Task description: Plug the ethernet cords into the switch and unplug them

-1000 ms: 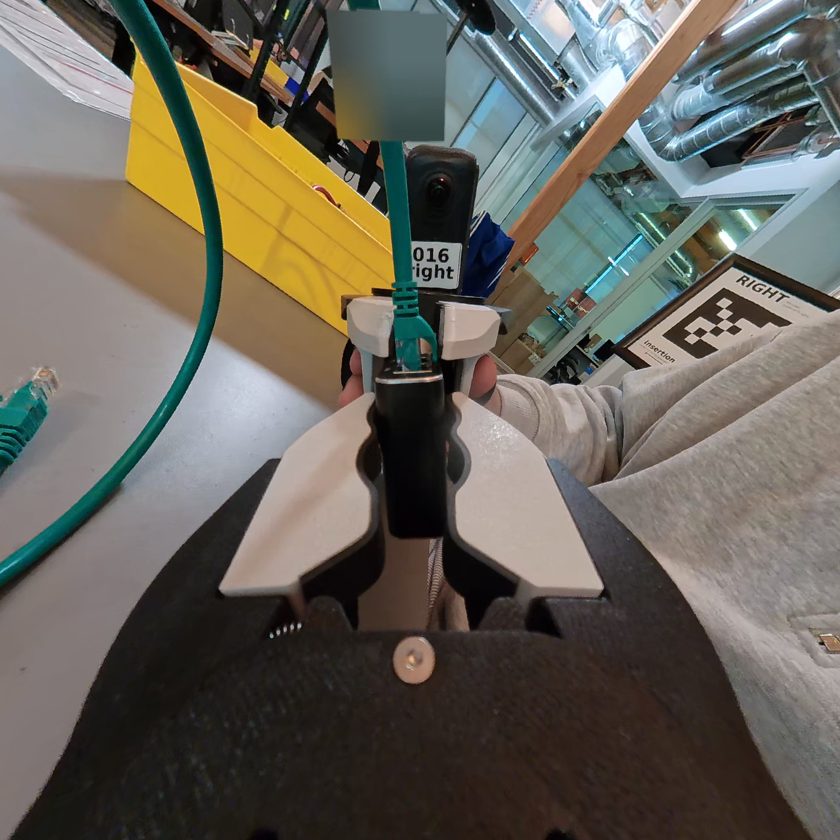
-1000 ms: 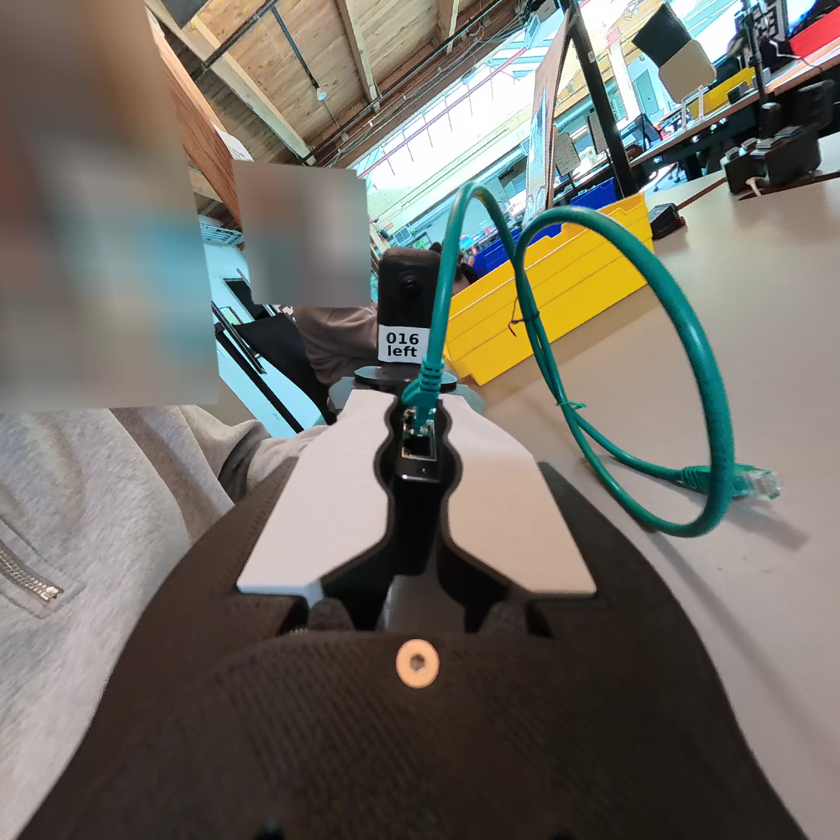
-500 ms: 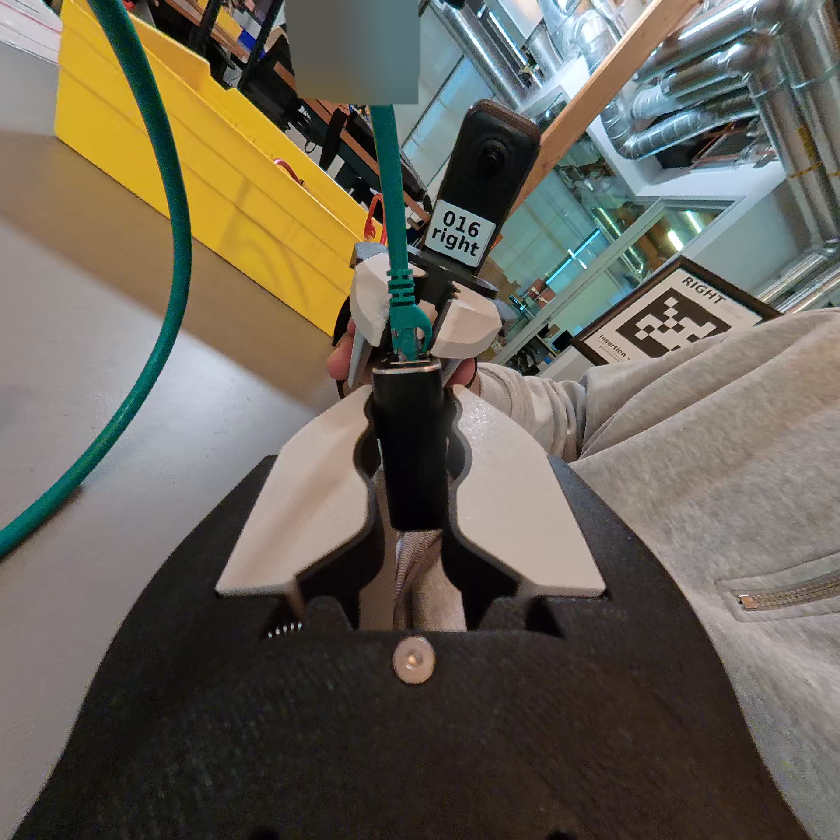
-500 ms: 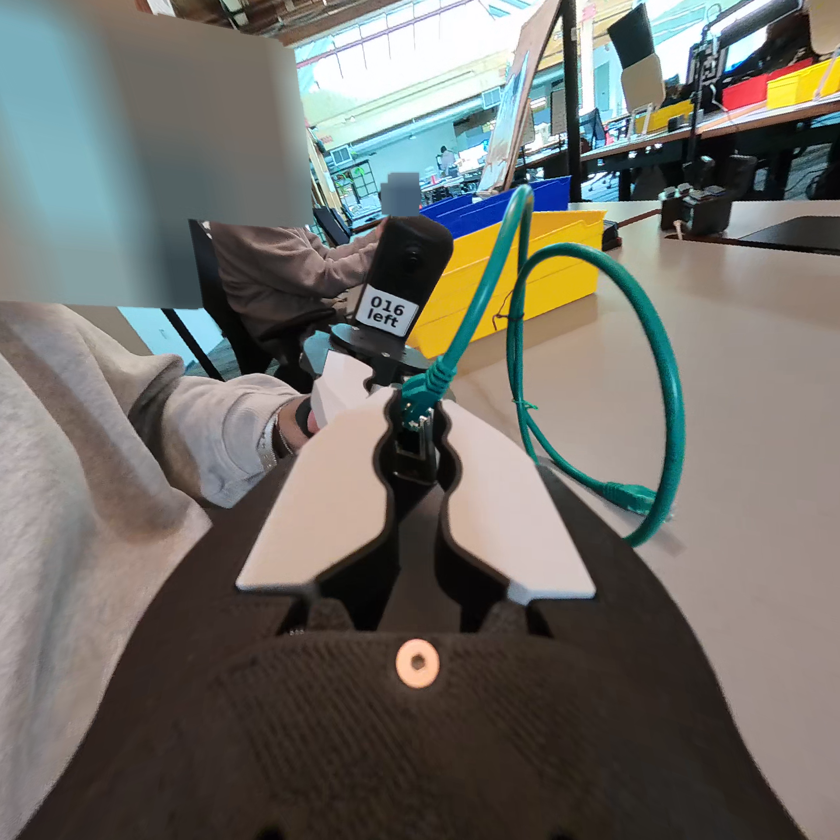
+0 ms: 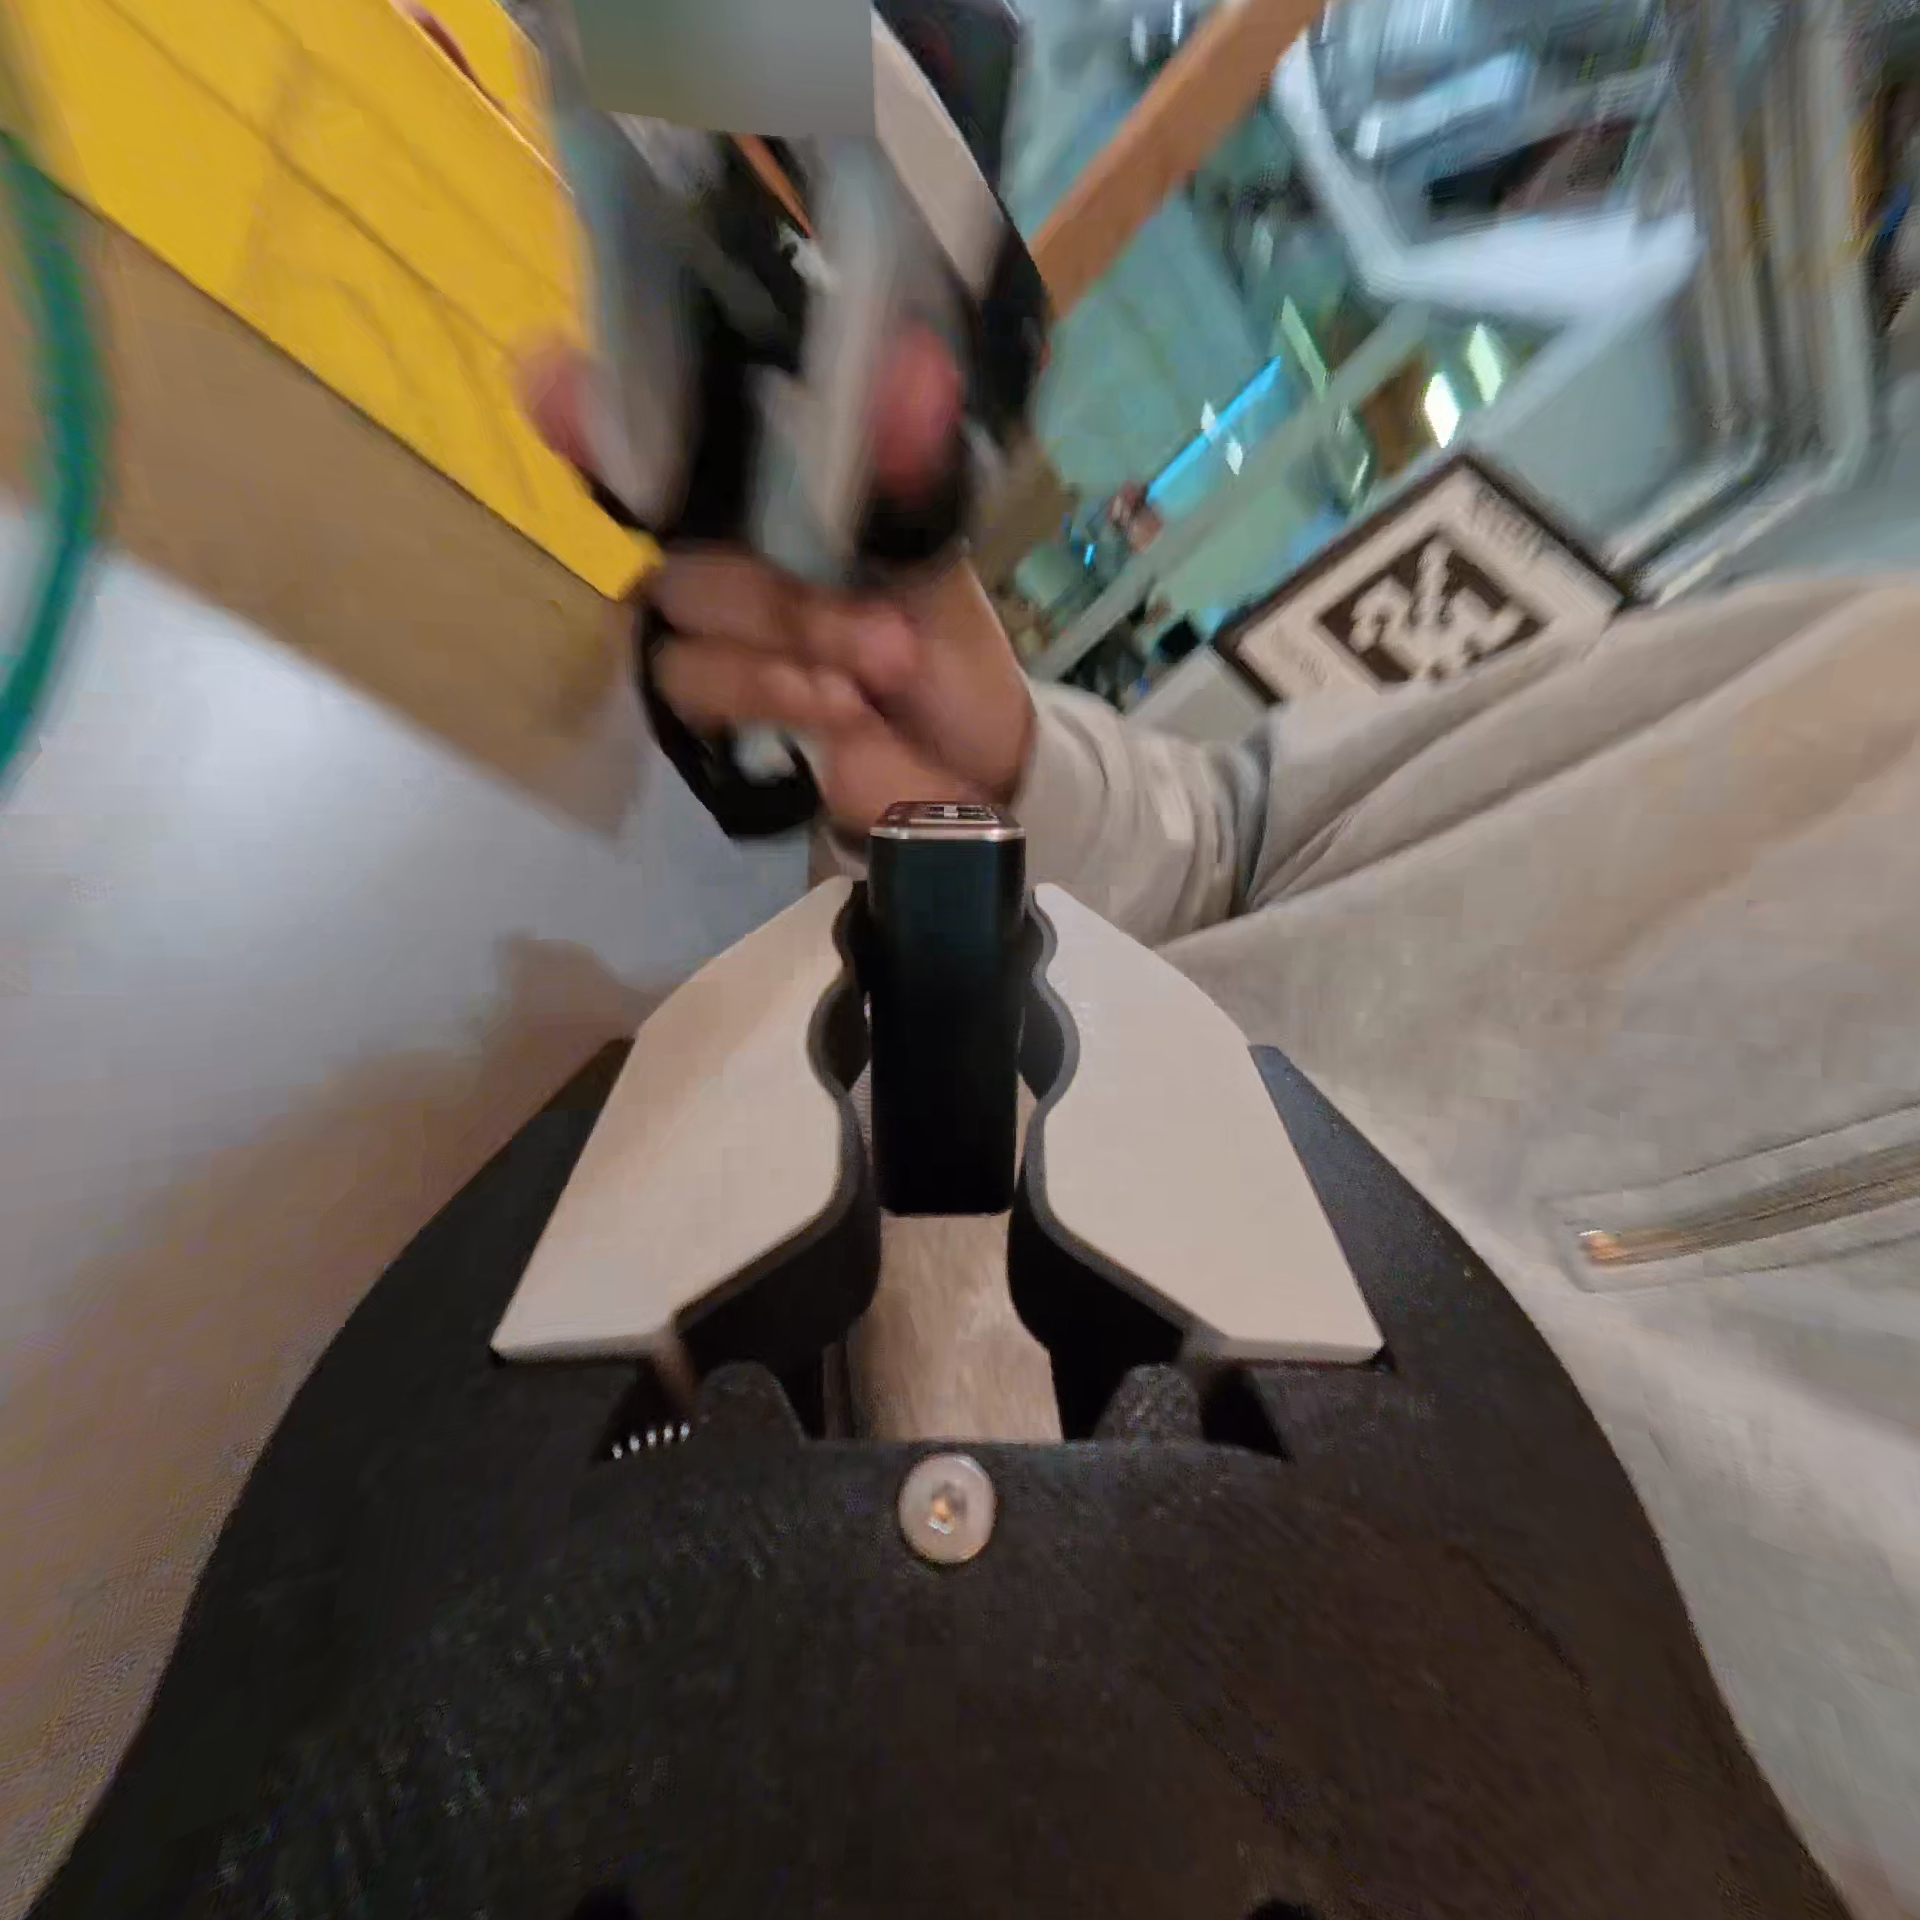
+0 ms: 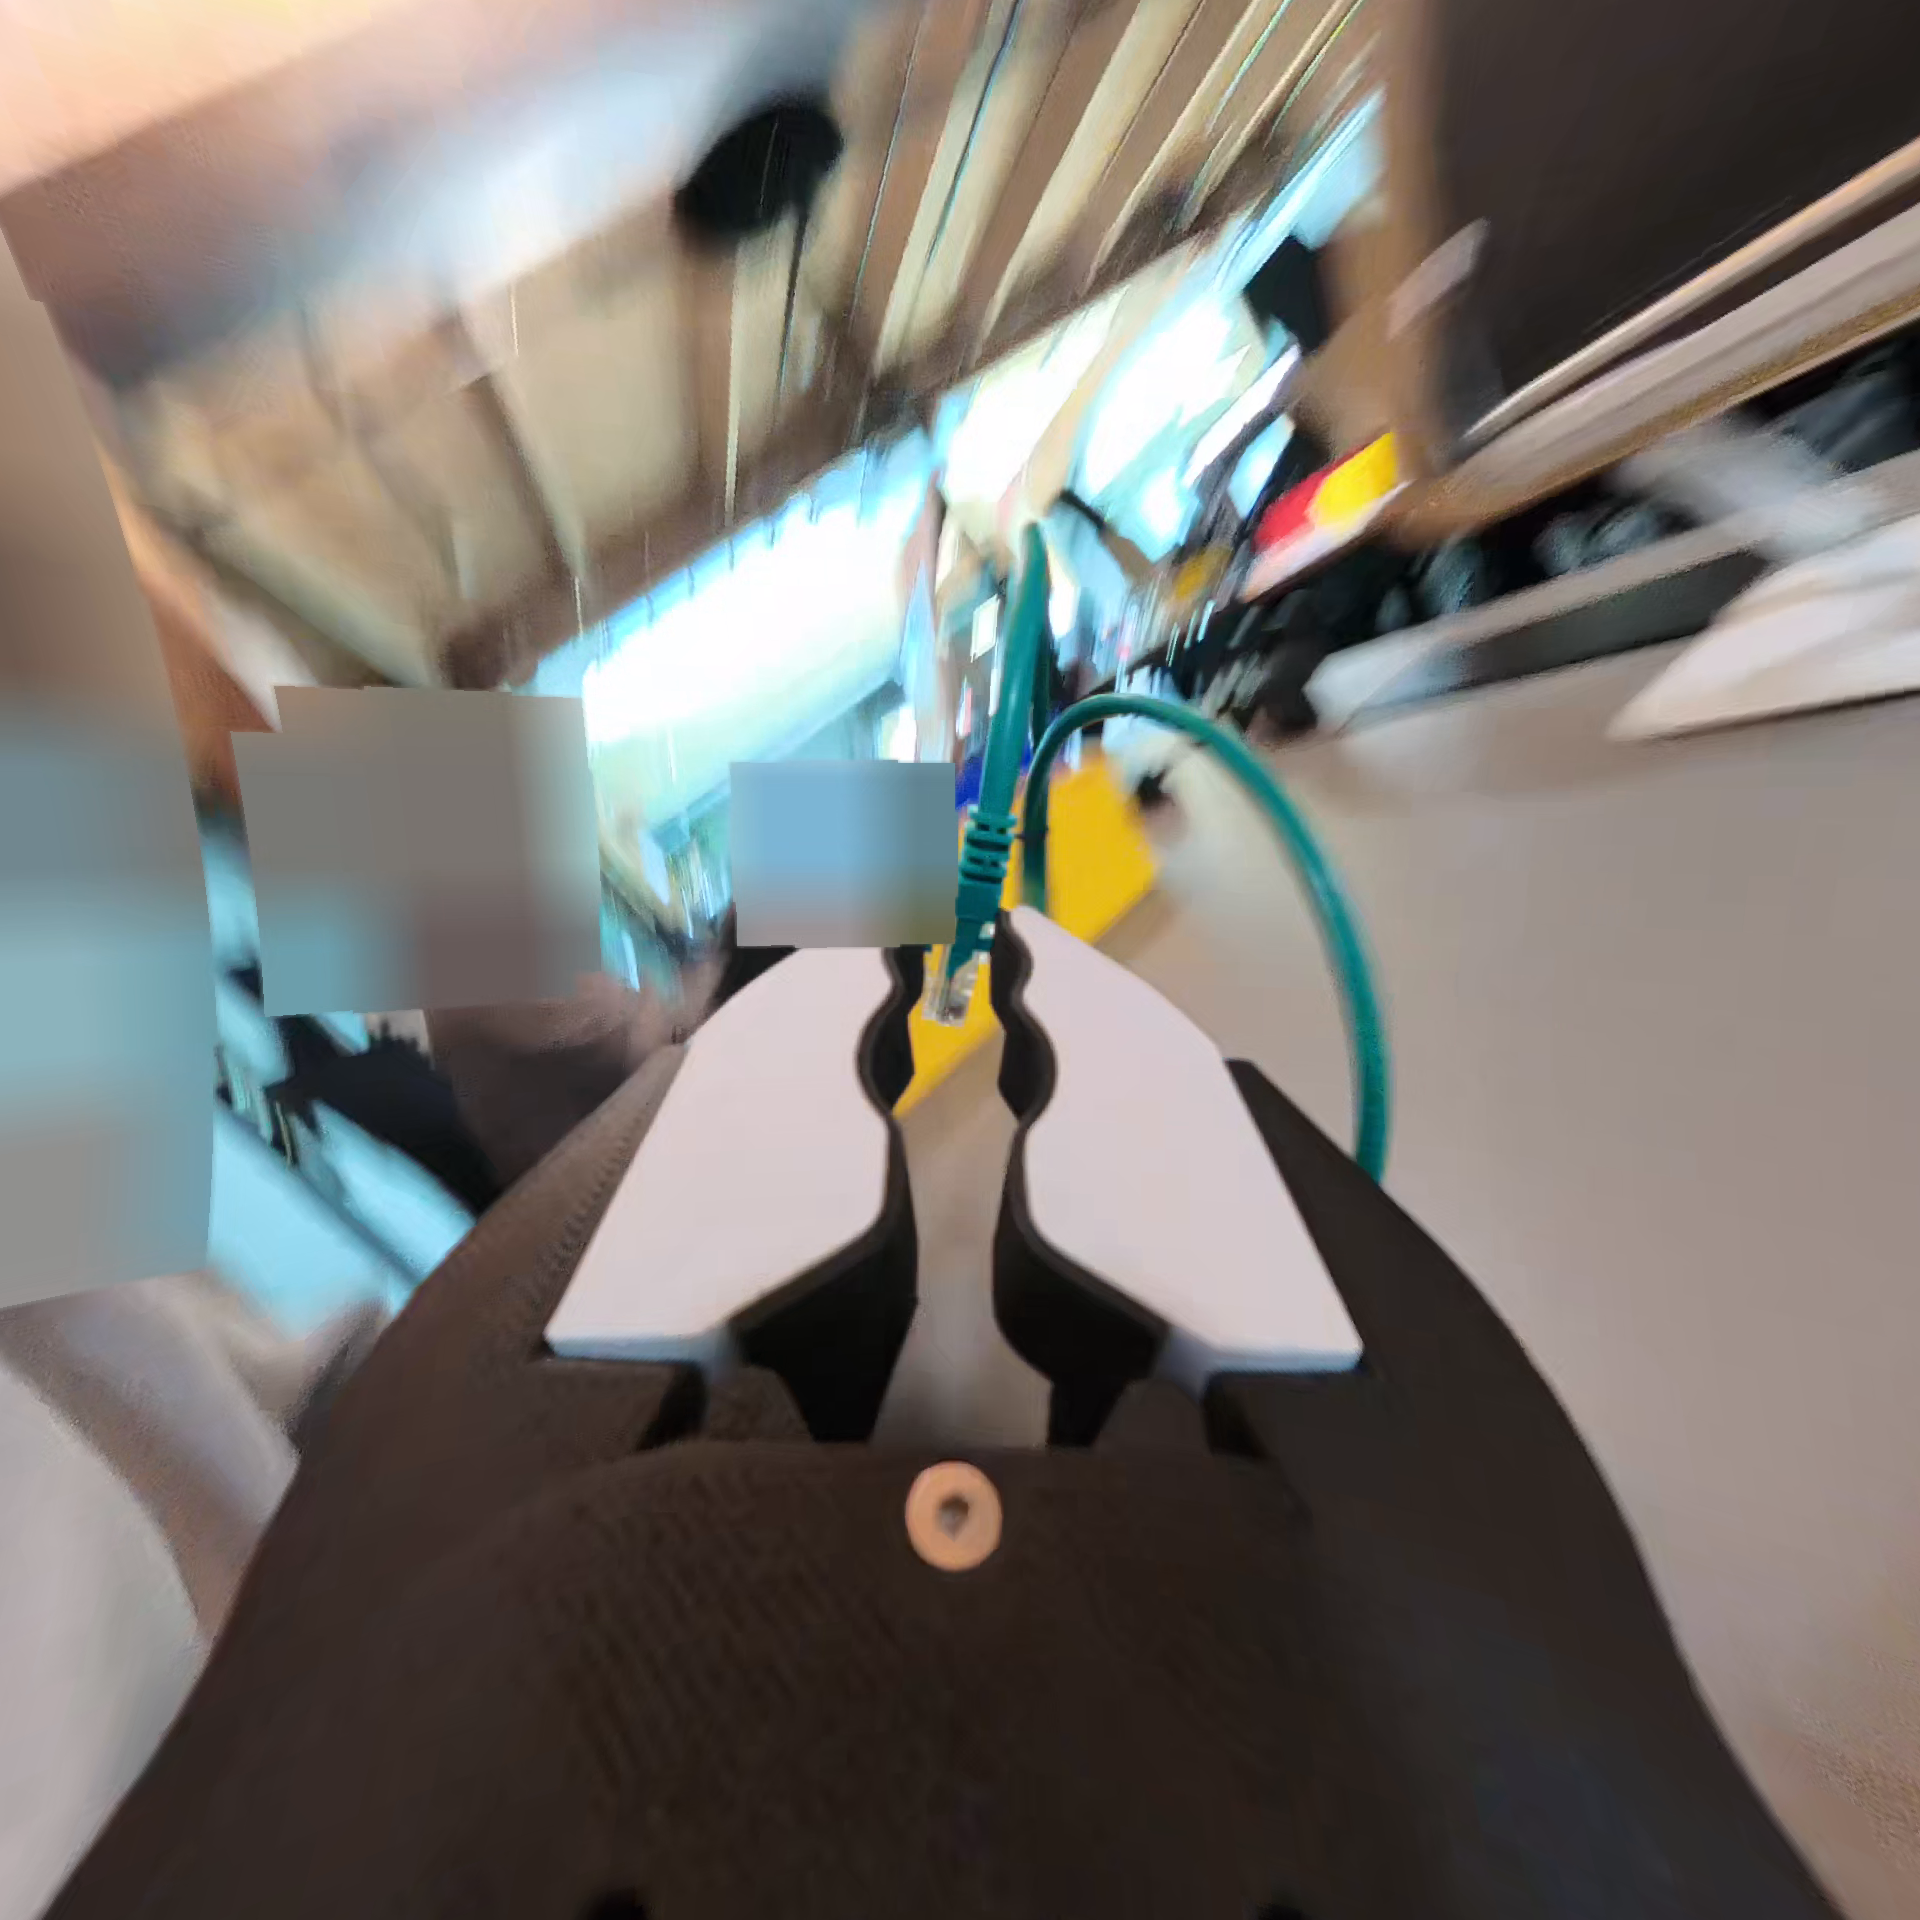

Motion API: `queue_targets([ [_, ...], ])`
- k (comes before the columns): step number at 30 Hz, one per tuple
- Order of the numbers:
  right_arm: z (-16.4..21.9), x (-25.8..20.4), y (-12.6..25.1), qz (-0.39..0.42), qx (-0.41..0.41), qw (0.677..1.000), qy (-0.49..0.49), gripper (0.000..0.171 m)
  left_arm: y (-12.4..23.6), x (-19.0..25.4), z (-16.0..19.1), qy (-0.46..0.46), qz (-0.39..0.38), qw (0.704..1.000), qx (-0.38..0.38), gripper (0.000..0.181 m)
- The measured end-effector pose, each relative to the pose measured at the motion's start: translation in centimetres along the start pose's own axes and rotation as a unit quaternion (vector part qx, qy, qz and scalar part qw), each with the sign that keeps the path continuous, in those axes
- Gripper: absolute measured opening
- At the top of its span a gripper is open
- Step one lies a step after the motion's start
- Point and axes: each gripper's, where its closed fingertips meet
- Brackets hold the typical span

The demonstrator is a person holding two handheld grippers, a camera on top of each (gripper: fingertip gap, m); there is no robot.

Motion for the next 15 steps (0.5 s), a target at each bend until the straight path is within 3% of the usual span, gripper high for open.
queue_targets([
  [3,0.1,0.5,1.4,0.02,-0.053,0.994,0.092,0.013,-2.7,3.1,0.6,-0.059,0.024,0.998,-0.005,0.027],
  [7,2.6,-1.7,-0.2,0.001,-0.108,0.983,0.151,0.013,-1.9,0.8,0.9,-0.05,0.005,0.999,-0.017,0.026],
  [10,2.6,-3.0,-0.4,-0.033,-0.091,0.988,0.122,0.013,0.7,1.1,-2.2,-0.023,0.035,0.996,0.078,0.026],
  [15,-1.0,-5.3,-0.3,-0.041,-0.038,0.99,0.128,0.013,3.6,1.6,-5.0,-0.036,0.046,0.982,0.18,0.025],
])
Point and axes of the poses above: each gripper's, where its closed fingertips meet, y back along the fingers, z out of its underside, x = y × z across the jaws, and after that the axes turned 3 degrees about y, right-handed
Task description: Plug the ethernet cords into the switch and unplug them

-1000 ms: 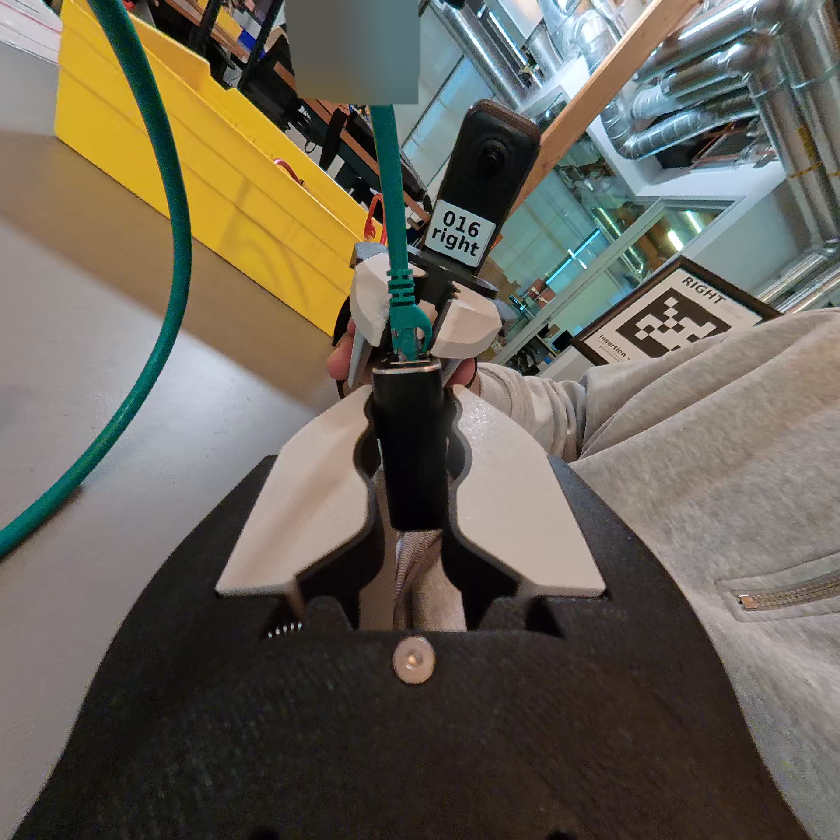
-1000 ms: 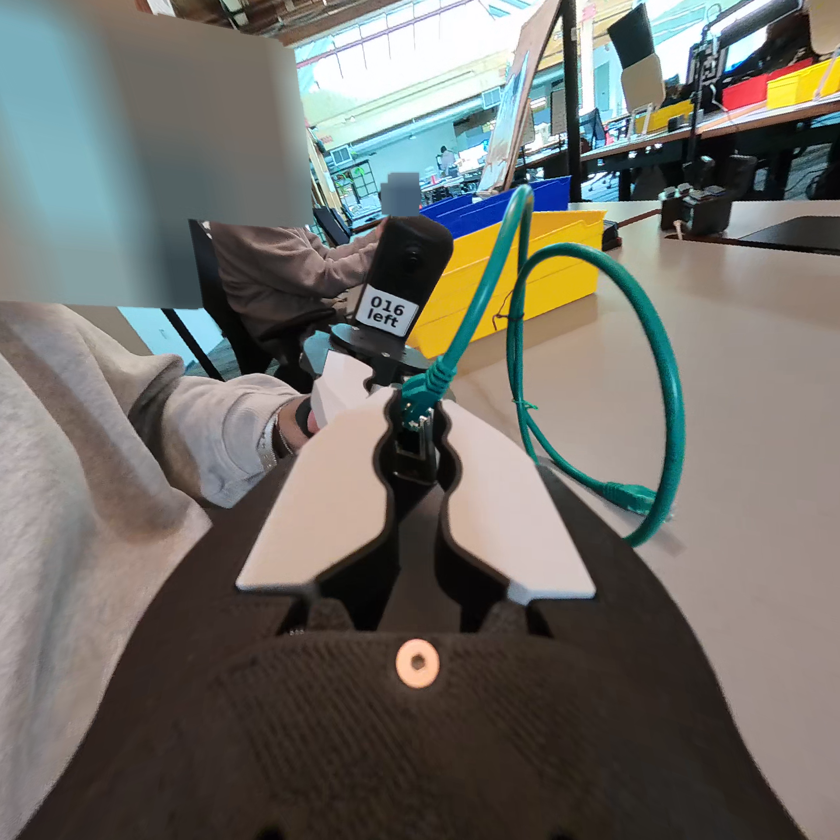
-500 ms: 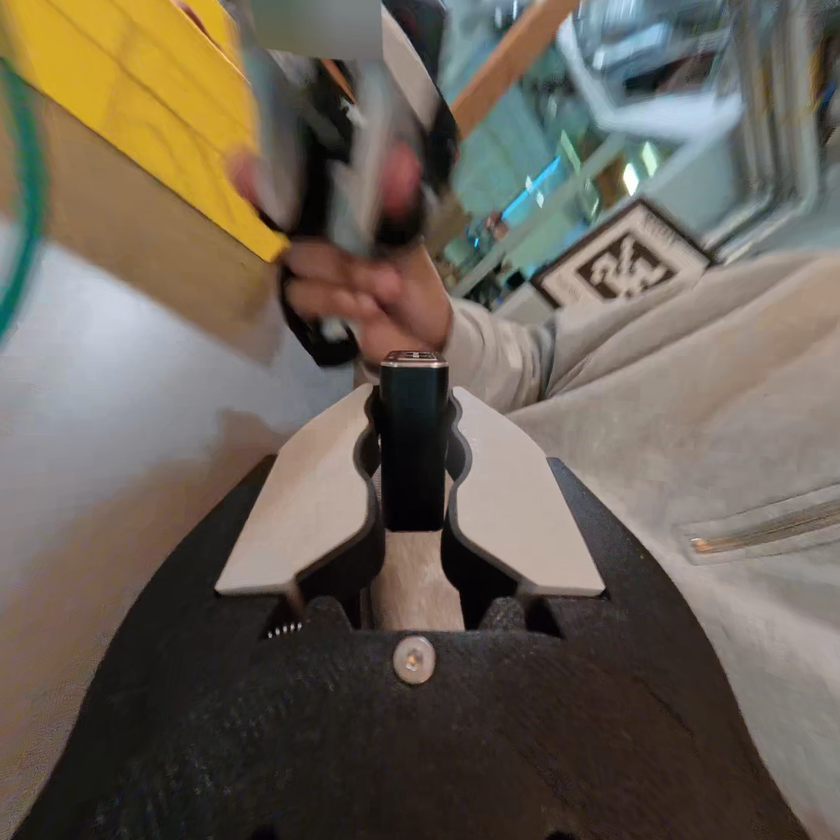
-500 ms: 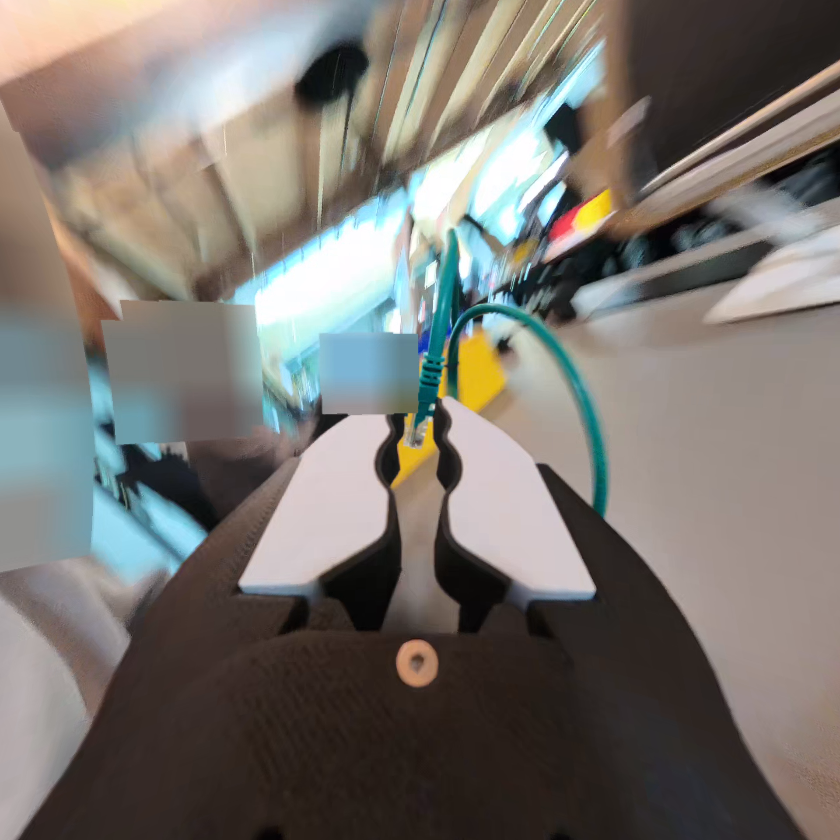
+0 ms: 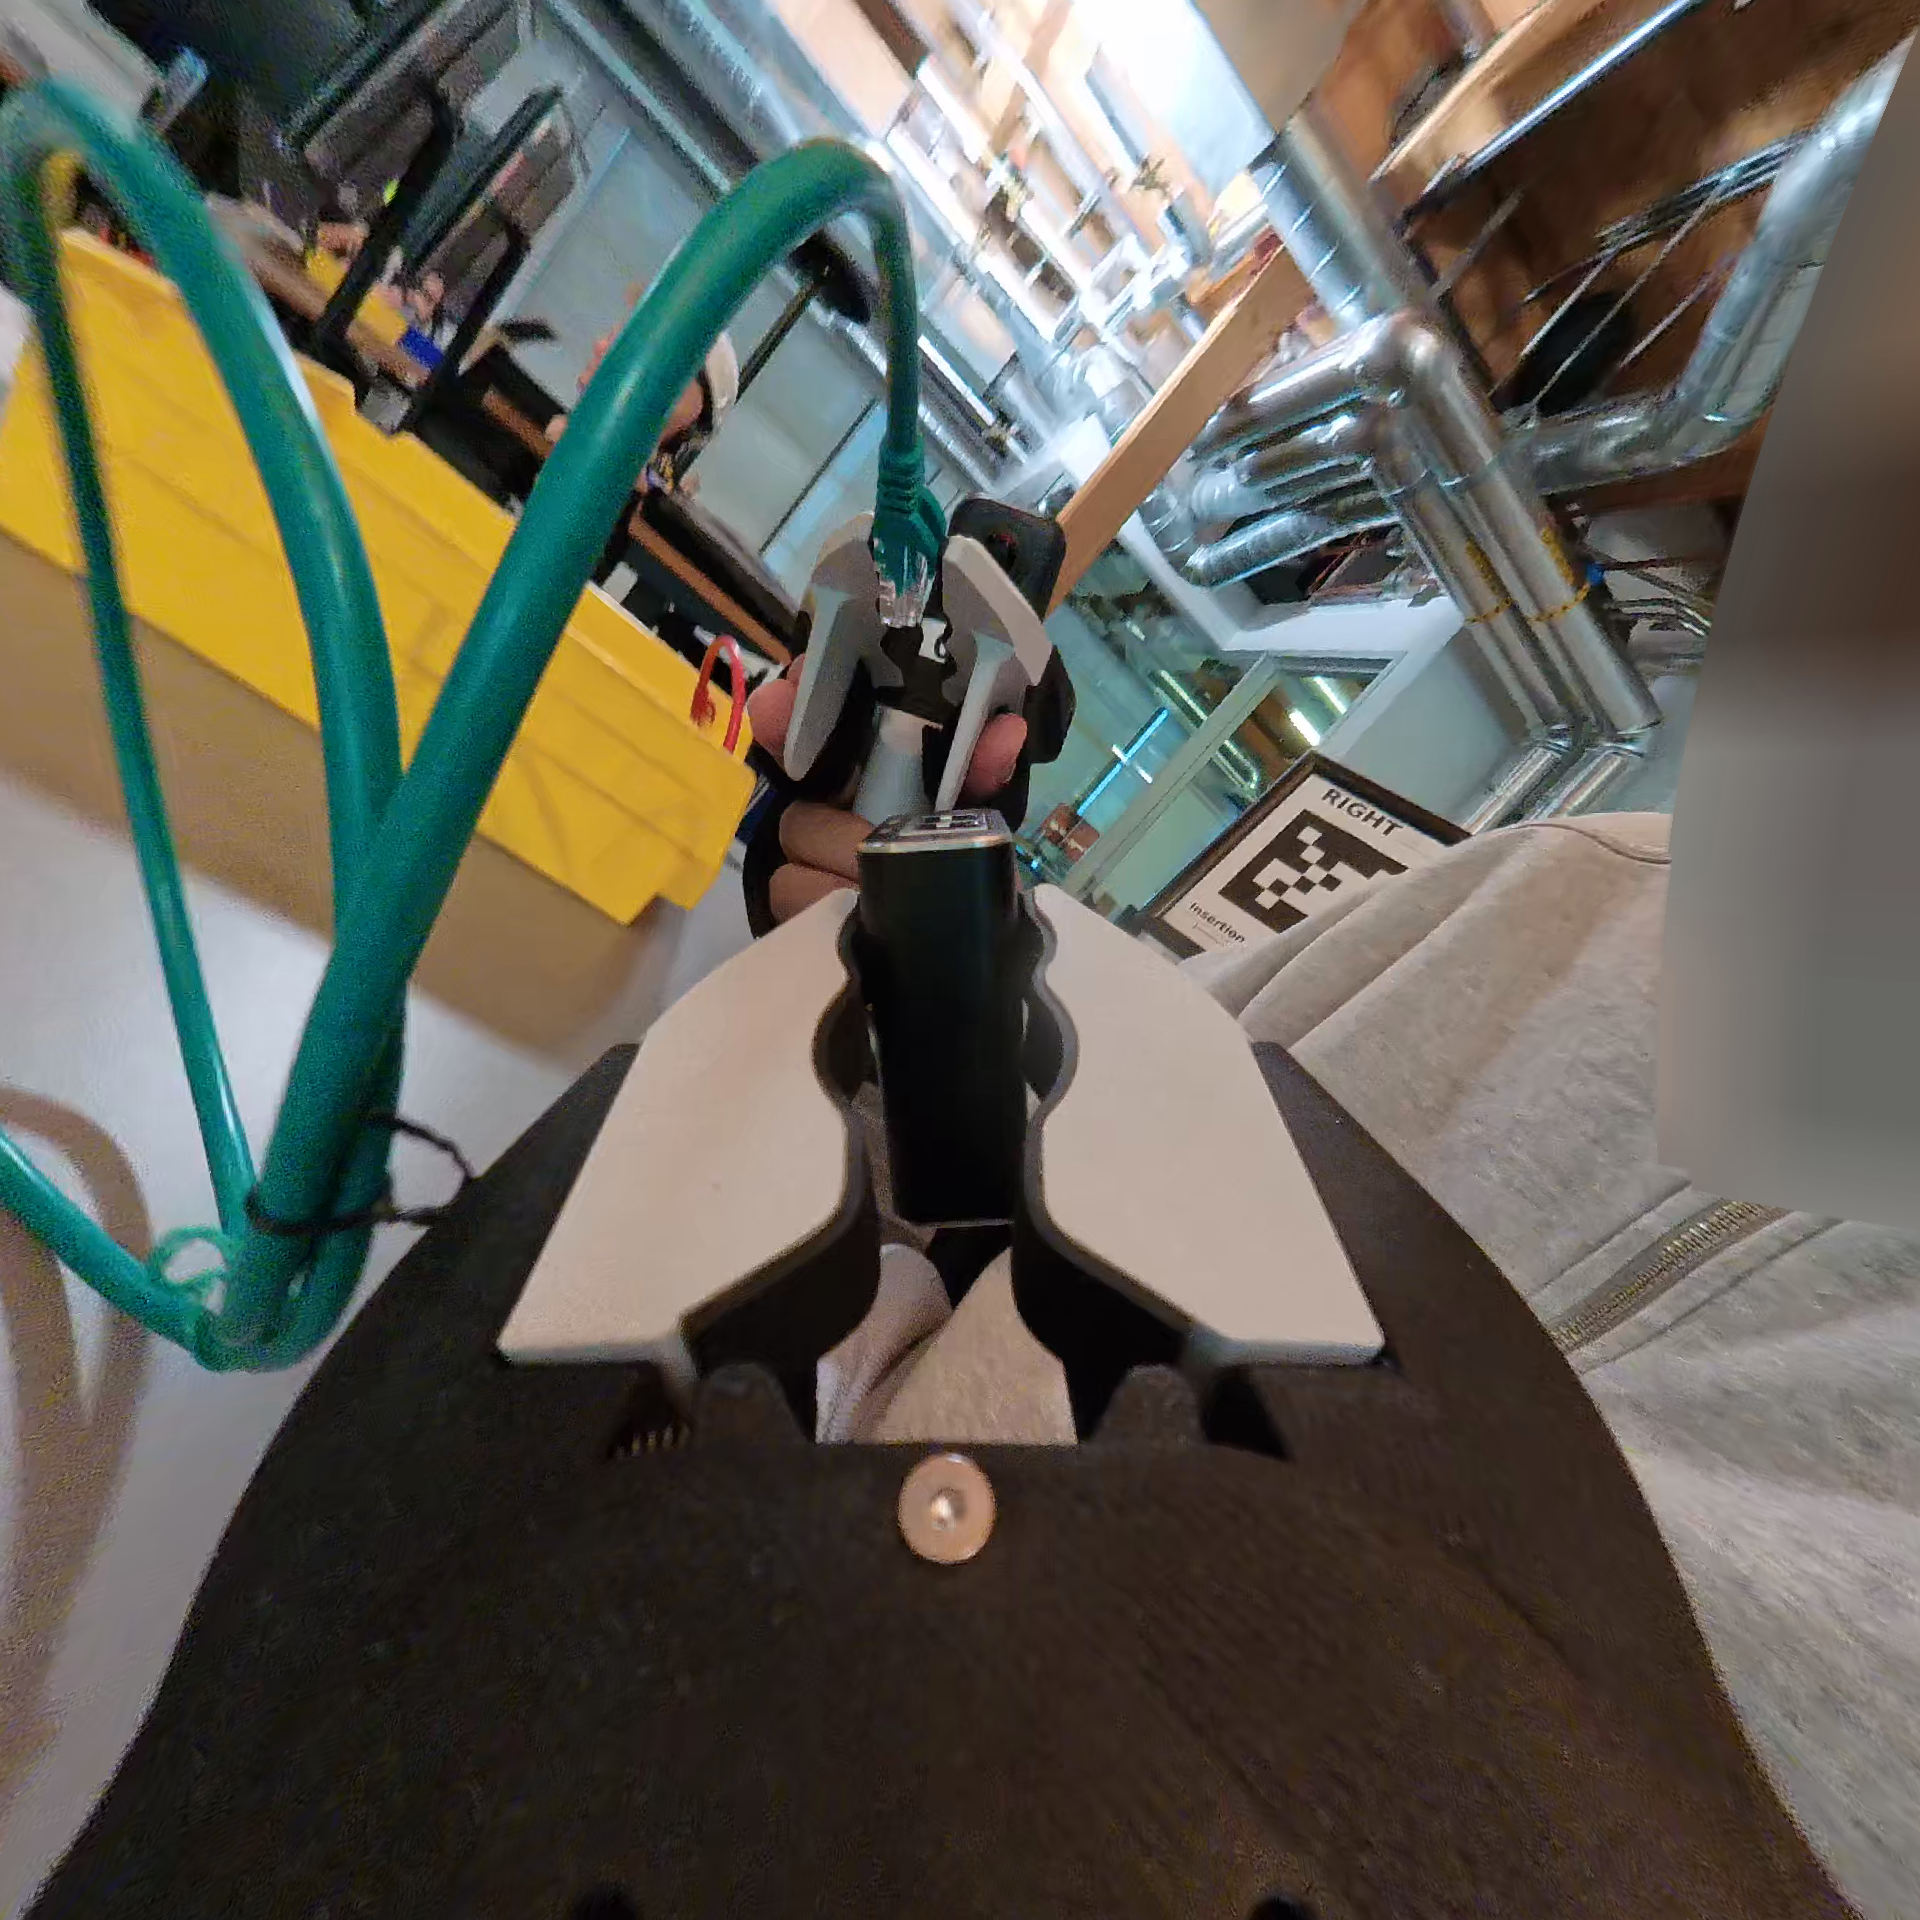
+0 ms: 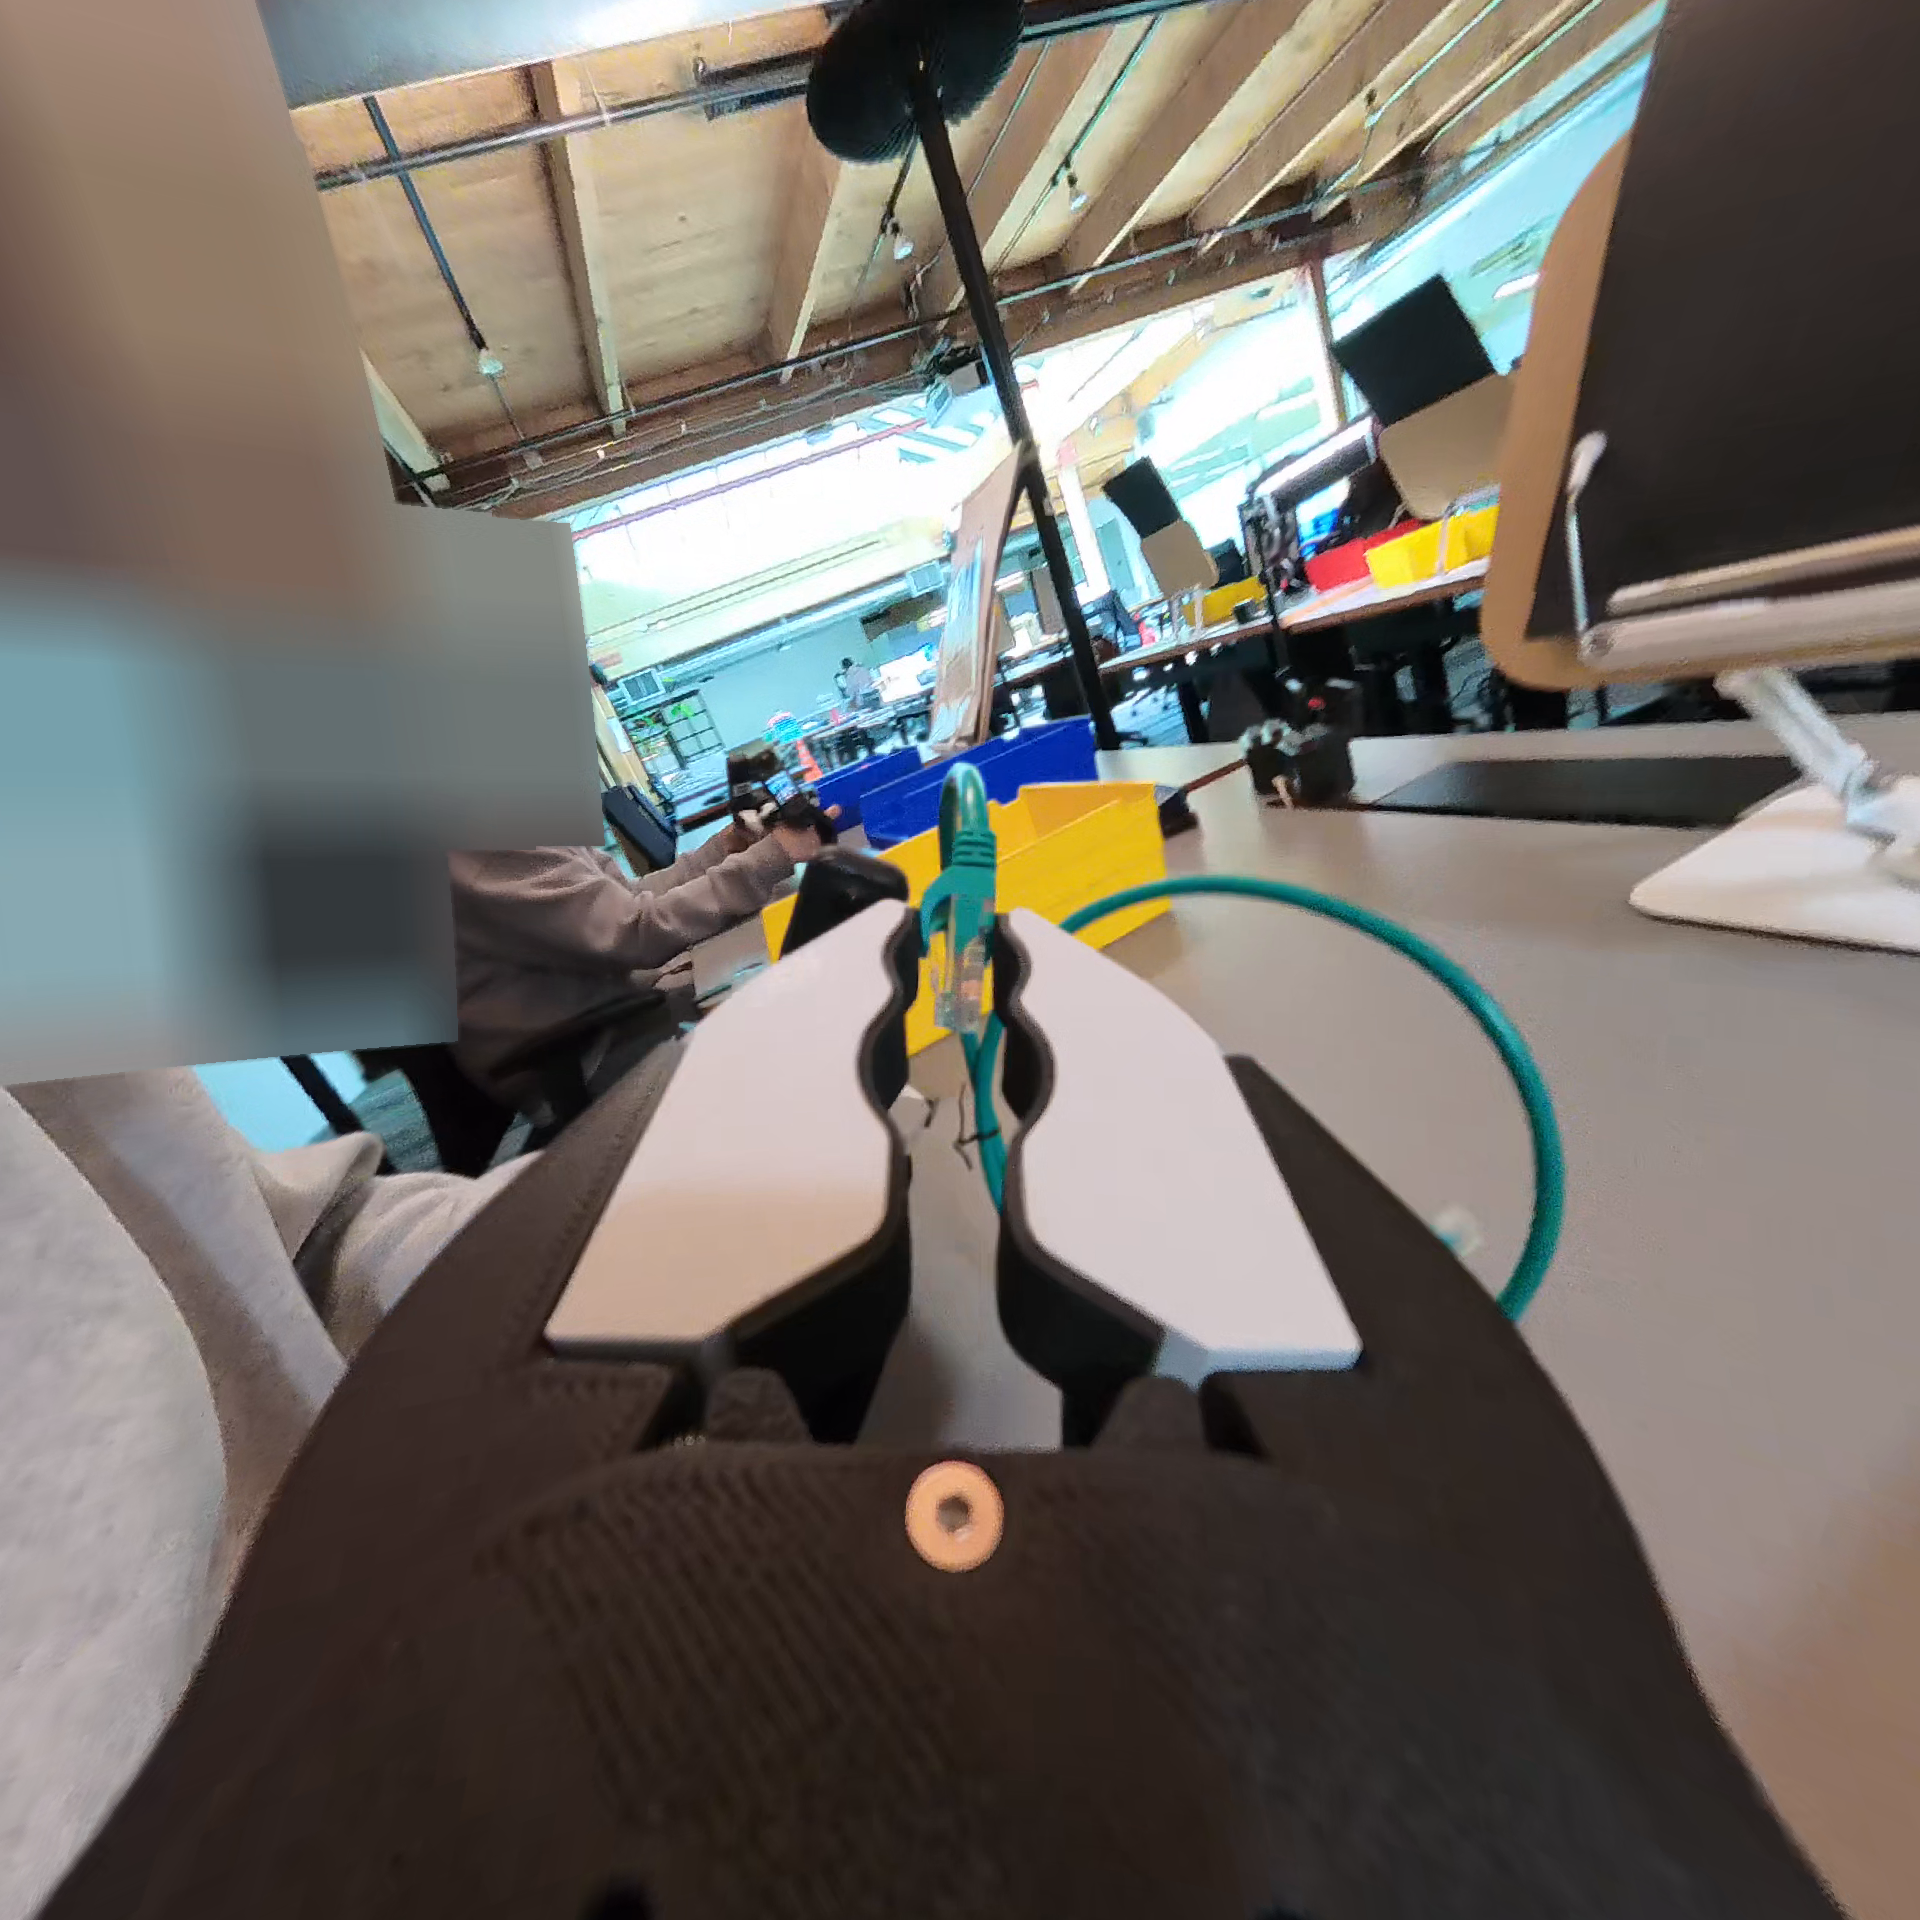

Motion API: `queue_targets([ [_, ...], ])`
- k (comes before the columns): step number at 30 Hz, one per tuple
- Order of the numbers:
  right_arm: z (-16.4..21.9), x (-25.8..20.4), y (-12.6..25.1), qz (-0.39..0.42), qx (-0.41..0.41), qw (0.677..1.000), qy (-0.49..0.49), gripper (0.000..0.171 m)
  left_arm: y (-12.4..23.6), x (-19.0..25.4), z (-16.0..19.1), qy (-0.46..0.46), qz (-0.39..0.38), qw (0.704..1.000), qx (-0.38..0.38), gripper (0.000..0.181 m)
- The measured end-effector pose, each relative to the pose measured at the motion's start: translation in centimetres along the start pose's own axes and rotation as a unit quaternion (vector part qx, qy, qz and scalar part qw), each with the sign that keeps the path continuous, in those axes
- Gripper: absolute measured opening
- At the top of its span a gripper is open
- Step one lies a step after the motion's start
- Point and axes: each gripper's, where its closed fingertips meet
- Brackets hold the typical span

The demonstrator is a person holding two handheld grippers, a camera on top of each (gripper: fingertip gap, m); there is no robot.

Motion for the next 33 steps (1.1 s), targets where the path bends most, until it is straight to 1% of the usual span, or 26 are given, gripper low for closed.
queue_targets([
  [2,-1.4,-0.5,0.3,0.01,0.002,1.0,0.023,0.013,0.2,0.7,-0.3,-0.014,0.012,1.0,0.007,0.025],
  [6,-4.7,-2.1,0.6,0.014,-0.015,0.997,0.071,0.013,-0.6,1.2,0.9,0.003,0.038,0.999,-0.022,0.025],
  [9,-7.2,-3.5,1.3,0.023,-0.023,0.992,0.123,0.013,-1.1,2.3,1.9,-0.009,0.064,0.997,-0.048,0.025],
  [12,-8.3,-3.9,1.8,0.042,-0.037,0.986,0.158,0.013,-1.4,3.2,2.4,-0.02,0.087,0.994,-0.063,0.026],
  [15,-6.0,-1.7,1.7,0.076,-0.097,0.98,0.159,0.013,-1.4,3.6,2.4,-0.019,0.101,0.993,-0.062,0.025],
  [18,-2.4,0.8,1.5,0.088,-0.158,0.978,0.109,0.014,-1.0,3.6,1.6,-0.01,0.108,0.993,-0.038,0.026],
  [21,1.1,3.5,1.9,0.105,-0.207,0.972,0.048,0.014,-0.2,3.0,0.1,0.011,0.107,0.994,0.006,0.026],
  [22,2.1,4.5,2.2,0.116,-0.222,0.968,0.03,0.019,0.1,2.8,-0.4,0.019,0.107,0.994,0.022,0.025],
  [24,3.8,6.3,3.1,0.138,-0.252,0.958,-0.003,0.034,0.7,2.4,-1.2,0.035,0.104,0.993,0.048,0.025],
  [26,4.6,7.7,3.9,0.159,-0.254,0.954,-0.017,0.046,0.9,1.4,-1.4,0.047,0.083,0.994,0.055,0.025],
  [28,4.0,8.1,4.1,0.168,-0.226,0.959,-0.014,0.05,1.1,0.8,-1.7,0.05,0.07,0.994,0.062,0.025],
  [30,3.9,7.8,4.0,0.163,-0.229,0.96,-0.007,0.051,1.3,0.6,-1.9,0.052,0.065,0.994,0.068,0.025],
  [32,4.8,7.8,4.3,0.17,-0.271,0.947,0.008,0.057,1.4,0.4,-2.0,0.057,0.063,0.994,0.075,0.025],
  [33,5.6,8.1,4.8,0.183,-0.307,0.934,0.017,0.066,1.5,0.4,-2.1,0.062,0.066,0.993,0.078,0.025],
])
Point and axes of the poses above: each gripper's, where its closed fingertips meet, y back along the fingers, z out of its underside, x = y × z across the jaws, and after that the axes turned 3 degrees about y, right-handed
